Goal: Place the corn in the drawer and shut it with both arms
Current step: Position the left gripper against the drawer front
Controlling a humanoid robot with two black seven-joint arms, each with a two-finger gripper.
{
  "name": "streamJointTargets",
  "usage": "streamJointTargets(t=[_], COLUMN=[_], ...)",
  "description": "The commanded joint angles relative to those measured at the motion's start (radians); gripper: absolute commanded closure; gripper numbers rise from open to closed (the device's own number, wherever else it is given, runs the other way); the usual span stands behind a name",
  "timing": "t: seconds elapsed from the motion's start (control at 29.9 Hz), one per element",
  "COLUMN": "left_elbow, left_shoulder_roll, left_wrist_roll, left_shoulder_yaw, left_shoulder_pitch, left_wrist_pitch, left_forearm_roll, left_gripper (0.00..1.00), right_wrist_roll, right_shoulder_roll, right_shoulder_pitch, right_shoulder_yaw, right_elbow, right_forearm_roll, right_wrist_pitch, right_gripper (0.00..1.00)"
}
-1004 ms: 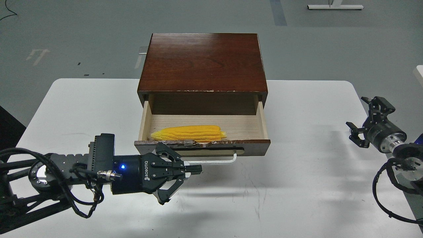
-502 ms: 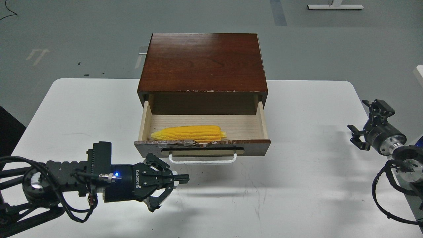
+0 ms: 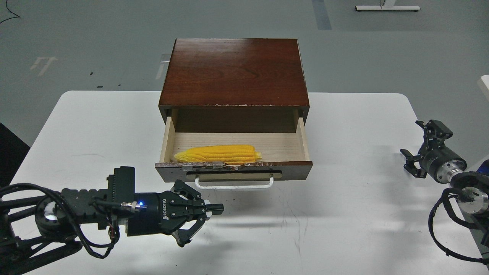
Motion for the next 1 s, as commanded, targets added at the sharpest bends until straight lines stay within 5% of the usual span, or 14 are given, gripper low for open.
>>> streamJointTargets(t=[0.0,0.97], left_elbow=[0.022,0.094], left_shoulder_roll=[-0.02,-0.04], left_wrist_roll=[0.0,0.0], left_shoulder_yaw=[-0.003,-0.035], left_shoulder_pitch=[0.0,-0.008], left_wrist_pitch=[0.001,0.001], left_forearm_roll=[0.0,0.0], left_gripper=[1.0,1.0], right_wrist_roll=[-0.001,0.001], right_shoulder_roll=[0.0,0.013], right_shoulder_pitch=[0.0,0.0], right_shoulder_yaw=[0.0,-0.005], right_elbow=[-0.001,-0.01], right_forearm_roll=[0.0,0.0], right_wrist_pitch=[0.0,0.0], right_gripper=[0.0,0.0])
